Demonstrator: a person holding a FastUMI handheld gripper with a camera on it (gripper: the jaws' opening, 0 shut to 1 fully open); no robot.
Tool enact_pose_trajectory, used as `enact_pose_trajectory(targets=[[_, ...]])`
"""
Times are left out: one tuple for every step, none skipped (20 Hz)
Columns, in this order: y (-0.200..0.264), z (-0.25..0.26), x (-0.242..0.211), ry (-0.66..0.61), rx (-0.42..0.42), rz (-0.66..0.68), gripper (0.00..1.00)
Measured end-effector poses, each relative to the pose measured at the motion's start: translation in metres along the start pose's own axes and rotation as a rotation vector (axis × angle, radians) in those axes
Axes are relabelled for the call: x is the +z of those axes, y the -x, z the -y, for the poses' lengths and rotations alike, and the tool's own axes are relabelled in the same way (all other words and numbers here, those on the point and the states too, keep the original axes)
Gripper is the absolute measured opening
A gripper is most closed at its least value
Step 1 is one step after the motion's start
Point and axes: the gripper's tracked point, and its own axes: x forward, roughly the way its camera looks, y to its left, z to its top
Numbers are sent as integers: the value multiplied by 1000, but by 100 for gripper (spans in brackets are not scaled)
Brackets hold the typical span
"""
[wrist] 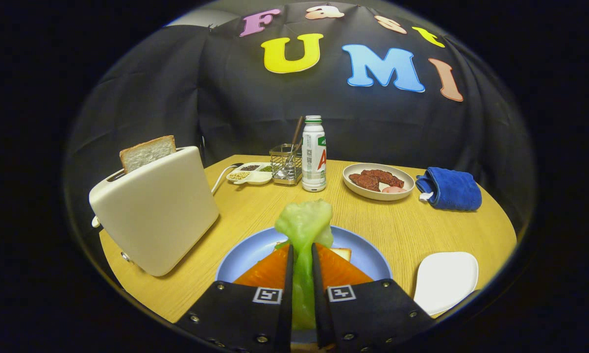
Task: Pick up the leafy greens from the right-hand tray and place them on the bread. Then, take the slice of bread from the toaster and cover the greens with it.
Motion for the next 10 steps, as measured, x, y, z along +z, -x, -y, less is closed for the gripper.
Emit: enact_pose_trajectory(targets=[[-1,0,-2,-1,-2,-3,24],[-1,1,-2,-4,-5,-4,24],[-1,3,-2,-6,-10,-2,28],[-2,4,-2,-4,-16,-4,28],[-1,4,-2,-5,-13,-1,29],[-1,3,-2,-5,-9,-6,33],[-1,0,-4,-4,-5,-9,52],[0,1,-4,2,-11,-6,70],[1,0,-3,4,-12,1,89],[1,-1,-2,5,-15,6,95]])
